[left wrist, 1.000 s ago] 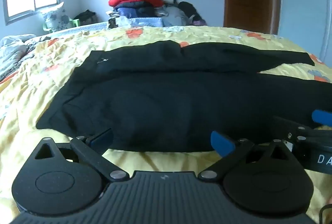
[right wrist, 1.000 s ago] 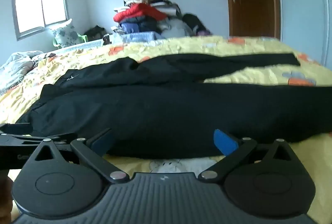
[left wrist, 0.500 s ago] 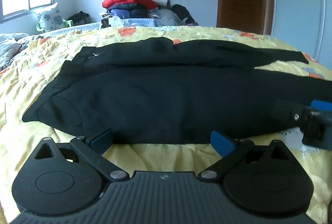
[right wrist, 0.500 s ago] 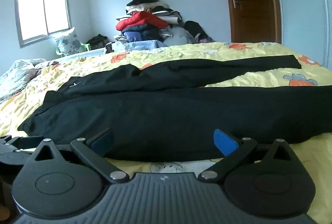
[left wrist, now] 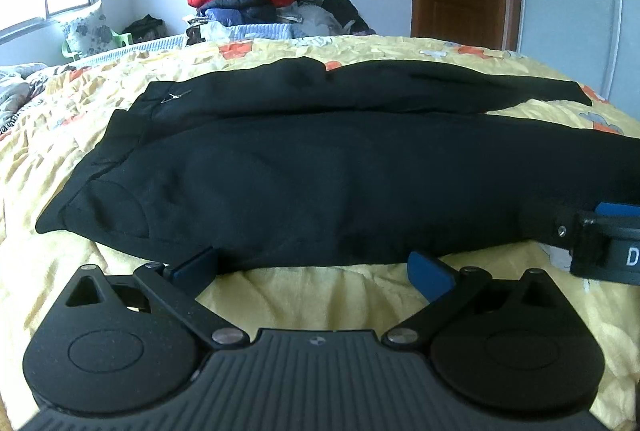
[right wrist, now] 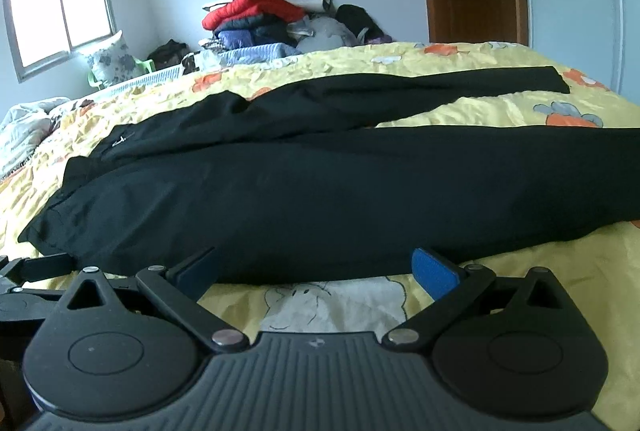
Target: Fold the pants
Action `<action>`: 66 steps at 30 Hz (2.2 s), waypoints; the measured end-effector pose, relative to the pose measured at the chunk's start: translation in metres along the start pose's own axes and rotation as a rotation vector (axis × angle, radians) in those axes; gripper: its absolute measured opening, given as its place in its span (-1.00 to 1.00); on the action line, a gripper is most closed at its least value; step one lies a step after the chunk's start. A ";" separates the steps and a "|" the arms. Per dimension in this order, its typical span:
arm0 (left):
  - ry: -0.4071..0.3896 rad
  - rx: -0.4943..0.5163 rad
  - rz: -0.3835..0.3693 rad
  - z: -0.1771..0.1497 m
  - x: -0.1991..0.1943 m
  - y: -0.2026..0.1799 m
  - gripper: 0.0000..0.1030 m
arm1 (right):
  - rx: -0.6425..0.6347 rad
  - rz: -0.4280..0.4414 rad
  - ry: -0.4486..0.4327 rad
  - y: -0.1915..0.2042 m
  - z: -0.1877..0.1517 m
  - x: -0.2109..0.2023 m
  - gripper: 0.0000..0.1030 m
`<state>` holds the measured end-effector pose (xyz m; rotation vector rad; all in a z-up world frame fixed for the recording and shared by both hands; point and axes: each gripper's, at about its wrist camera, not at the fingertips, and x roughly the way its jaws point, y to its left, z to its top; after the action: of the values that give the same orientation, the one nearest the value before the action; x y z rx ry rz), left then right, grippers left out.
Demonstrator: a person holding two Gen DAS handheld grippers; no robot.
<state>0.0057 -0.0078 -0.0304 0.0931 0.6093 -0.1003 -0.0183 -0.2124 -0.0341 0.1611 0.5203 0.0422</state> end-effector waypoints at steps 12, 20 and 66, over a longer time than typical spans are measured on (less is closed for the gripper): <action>0.003 -0.028 0.006 0.000 0.002 0.005 1.00 | -0.003 0.008 0.025 0.000 0.000 0.005 1.00; 0.005 -0.052 0.012 -0.001 0.001 0.008 1.00 | -0.009 0.014 0.038 0.000 0.000 0.007 1.00; 0.023 -0.058 0.012 -0.001 0.005 0.010 1.00 | -0.086 -0.032 0.078 0.013 -0.002 0.015 1.00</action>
<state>0.0103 0.0019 -0.0339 0.0414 0.6340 -0.0698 -0.0064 -0.1985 -0.0411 0.0671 0.5981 0.0399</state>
